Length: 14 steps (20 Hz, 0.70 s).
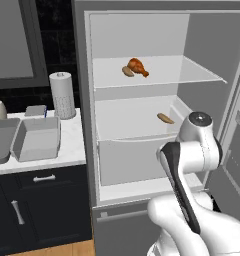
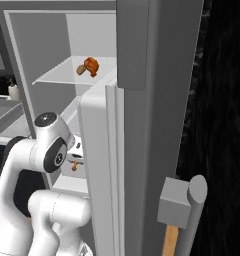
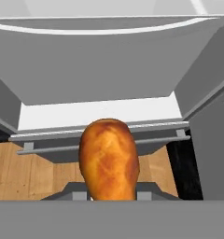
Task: Place one sweet potato and one chicken drumstick in each tupperware on the nearby counter, to pack two identical lunches.
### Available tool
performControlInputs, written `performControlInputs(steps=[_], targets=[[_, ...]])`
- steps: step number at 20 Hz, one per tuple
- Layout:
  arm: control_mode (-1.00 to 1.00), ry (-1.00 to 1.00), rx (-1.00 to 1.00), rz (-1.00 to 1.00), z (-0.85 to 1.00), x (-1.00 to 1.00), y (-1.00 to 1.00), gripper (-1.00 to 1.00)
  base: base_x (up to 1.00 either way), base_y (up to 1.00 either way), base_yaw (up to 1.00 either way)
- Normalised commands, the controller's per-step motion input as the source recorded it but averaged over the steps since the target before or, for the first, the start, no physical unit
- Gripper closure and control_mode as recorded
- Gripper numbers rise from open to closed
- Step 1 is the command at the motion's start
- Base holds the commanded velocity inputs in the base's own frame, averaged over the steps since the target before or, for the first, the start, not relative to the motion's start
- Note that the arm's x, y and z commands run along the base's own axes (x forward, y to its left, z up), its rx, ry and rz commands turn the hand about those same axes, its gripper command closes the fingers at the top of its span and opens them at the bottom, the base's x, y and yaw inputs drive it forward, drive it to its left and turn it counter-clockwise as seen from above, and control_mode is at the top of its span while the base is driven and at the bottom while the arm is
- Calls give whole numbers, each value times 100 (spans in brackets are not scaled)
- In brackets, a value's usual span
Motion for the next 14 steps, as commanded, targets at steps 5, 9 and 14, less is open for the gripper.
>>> performControlInputs(steps=[5,9,14], targets=[[-100,0,0,0,-1,0,0,100,0,0,0],[-100,0,0,2,0,-16,9,100,0,0,0],[100,0,0,1,0,-9,5,100,-44,61,8]])
